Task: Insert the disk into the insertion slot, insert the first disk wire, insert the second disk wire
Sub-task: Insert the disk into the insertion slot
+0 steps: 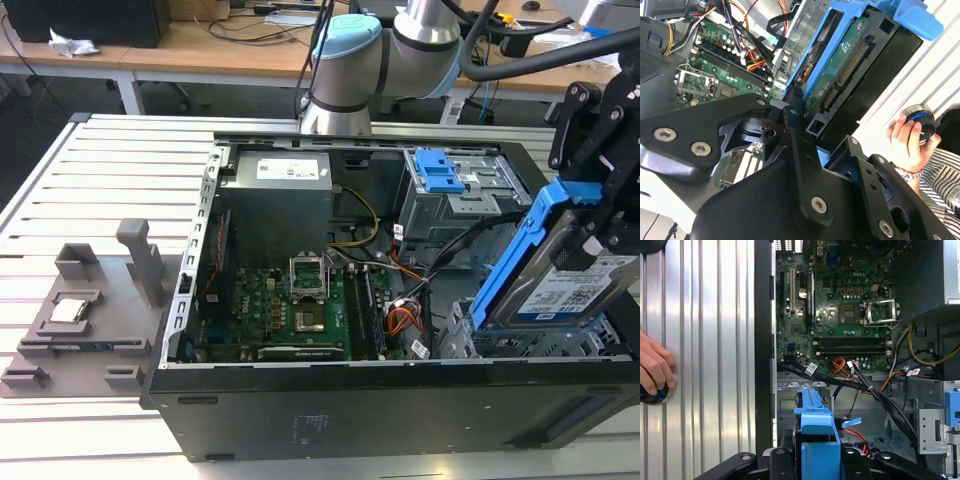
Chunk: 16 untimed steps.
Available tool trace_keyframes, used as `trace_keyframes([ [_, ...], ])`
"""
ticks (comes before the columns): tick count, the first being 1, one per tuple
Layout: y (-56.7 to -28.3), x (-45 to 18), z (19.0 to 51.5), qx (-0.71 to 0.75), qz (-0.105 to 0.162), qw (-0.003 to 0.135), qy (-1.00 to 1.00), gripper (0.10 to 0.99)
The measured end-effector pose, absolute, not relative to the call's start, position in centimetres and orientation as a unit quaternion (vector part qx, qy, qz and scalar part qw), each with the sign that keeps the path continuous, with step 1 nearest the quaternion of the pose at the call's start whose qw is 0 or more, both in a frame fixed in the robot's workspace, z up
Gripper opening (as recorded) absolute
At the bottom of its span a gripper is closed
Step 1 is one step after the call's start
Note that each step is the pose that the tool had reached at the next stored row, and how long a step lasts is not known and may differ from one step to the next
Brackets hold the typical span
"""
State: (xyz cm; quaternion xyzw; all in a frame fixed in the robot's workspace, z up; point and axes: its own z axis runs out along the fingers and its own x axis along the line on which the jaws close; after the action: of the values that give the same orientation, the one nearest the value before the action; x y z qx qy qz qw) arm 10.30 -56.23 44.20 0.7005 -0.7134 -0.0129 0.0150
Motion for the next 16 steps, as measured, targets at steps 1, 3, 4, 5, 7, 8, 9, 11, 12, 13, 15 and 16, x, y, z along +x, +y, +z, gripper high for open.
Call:
trace_keyframes([
  [1,-56.2,10.3,44.1,0.701,-0.013,0.015,-0.713,0.365],
  [3,-56.2,10.3,44.0,0.701,-0.013,0.015,-0.713,0.365],
  [4,-56.2,10.3,43.9,0.701,-0.013,0.015,-0.713,0.365],
  [5,-56.2,10.3,43.9,0.701,-0.013,0.015,-0.713,0.365],
  [7,-55.9,10.3,43.8,0.701,-0.013,0.015,-0.713,0.365],
  [8,-55.5,10.3,43.8,0.701,-0.013,0.015,-0.713,0.365],
  [9,-55.3,10.3,43.8,0.701,-0.013,0.015,-0.713,0.365],
  [11,-55.0,10.3,43.8,0.701,-0.013,0.015,-0.713,0.365],
  [12,-55.0,10.3,43.7,0.701,-0.013,0.015,-0.713,0.365],
  [13,-54.9,10.3,43.6,0.701,-0.013,0.015,-0.713,0.365],
  [15,-54.9,10.3,43.5,0.701,-0.013,0.015,-0.713,0.365],
  [16,-54.9,10.3,43.4,0.701,-0.013,0.015,-0.713,0.365],
])
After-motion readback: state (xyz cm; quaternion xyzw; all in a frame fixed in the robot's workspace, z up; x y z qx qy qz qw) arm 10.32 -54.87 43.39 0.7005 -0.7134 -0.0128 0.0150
